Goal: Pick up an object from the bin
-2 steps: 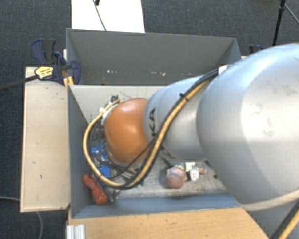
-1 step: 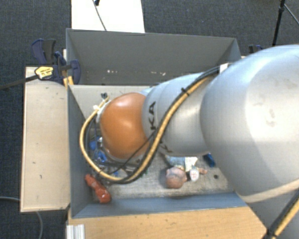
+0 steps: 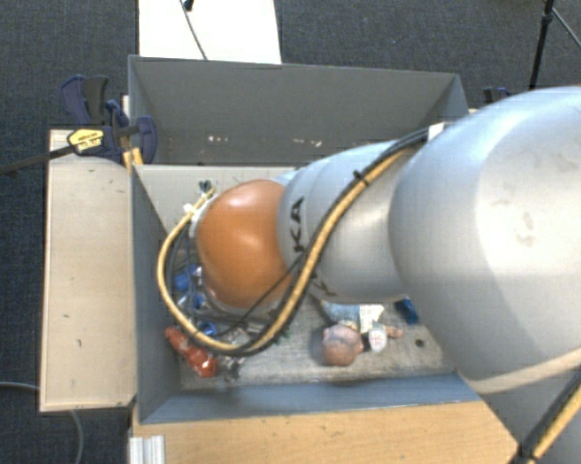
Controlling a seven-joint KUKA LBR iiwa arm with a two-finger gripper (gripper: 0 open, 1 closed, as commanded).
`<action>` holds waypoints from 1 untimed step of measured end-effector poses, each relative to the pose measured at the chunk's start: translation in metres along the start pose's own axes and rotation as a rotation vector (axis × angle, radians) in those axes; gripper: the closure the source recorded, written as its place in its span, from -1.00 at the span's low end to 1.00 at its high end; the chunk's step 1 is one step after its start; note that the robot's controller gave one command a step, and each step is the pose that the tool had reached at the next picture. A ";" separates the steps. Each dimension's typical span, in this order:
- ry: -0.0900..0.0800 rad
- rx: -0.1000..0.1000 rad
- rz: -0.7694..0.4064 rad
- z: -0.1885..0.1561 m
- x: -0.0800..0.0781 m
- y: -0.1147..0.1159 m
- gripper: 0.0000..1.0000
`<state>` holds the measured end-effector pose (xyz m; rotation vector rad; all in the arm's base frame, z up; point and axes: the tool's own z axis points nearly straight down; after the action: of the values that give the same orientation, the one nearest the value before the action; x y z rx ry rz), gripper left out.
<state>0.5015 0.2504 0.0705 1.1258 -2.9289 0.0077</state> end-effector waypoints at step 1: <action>0.000 -0.001 0.002 0.000 0.000 0.000 -1.00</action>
Offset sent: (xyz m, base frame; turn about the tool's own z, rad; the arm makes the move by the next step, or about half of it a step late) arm -0.0142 0.0027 -0.0005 0.0102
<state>0.5014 0.2504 0.0705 1.1228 -2.9298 0.0069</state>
